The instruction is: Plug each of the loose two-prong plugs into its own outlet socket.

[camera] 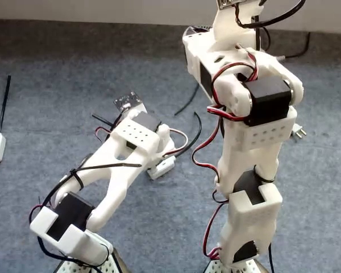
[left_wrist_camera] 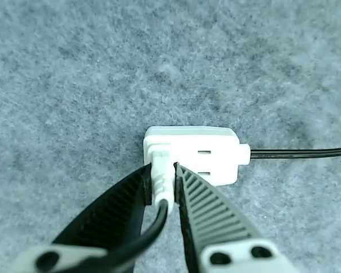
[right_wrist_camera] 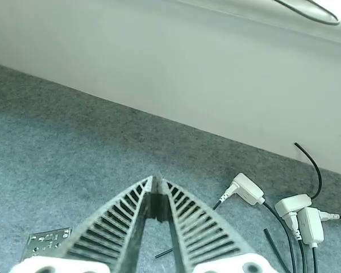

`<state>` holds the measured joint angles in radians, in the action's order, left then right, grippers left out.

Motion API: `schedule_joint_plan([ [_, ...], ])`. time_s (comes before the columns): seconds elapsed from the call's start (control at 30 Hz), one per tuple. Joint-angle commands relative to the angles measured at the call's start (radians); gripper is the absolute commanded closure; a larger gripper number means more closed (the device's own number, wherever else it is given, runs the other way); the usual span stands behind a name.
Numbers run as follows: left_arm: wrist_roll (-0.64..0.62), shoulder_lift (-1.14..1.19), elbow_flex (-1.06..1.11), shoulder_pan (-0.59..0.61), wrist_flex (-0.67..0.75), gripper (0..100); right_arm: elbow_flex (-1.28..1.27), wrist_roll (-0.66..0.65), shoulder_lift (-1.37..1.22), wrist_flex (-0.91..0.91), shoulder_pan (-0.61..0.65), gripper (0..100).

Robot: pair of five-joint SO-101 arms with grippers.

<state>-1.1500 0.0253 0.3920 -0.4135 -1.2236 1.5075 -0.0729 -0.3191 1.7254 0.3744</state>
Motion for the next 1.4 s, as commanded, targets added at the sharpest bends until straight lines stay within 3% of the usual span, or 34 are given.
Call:
schedule_joint_plan([
  [0.0, -0.006, -0.002, 0.047, -0.021, 0.055, 99, 0.028, -0.005, 0.025, 0.036, -0.008, 99.1],
  [0.2, 0.002, -0.004, 0.177, -0.015, 0.236, 99, 0.028, -0.005, 0.025, 0.036, -0.010, 99.1],
  [0.5, 0.077, -0.004, 0.182, -0.015, 0.245, 98, 0.031, -0.005, 0.025, 0.036, -0.012, 99.0],
  [0.6, 0.075, -0.005, 0.182, -0.013, 0.241, 89, 0.031, -0.005, 0.025, 0.036, -0.012, 99.0],
  [0.7, 0.075, -0.013, 0.180, -0.015, 0.229, 69, 0.031, -0.005, 0.025, 0.036, -0.013, 99.0],
  [0.83, 0.074, -0.016, 0.168, -0.021, 0.160, 41, 0.036, -0.005, 0.025, 0.036, -0.028, 99.0],
  [0.93, 0.074, -0.016, 0.096, -0.021, 0.071, 31, 0.036, -0.005, 0.025, 0.036, -0.028, 99.0],
  [1.2, 0.077, -0.016, -0.337, -0.008, -0.362, 30, 0.038, -0.005, 0.025, 0.036, -0.028, 98.9],
  [1.37, 0.078, -0.016, -0.673, 0.077, -0.532, 30, 0.033, 0.012, 0.025, 0.035, -0.073, 98.9],
])
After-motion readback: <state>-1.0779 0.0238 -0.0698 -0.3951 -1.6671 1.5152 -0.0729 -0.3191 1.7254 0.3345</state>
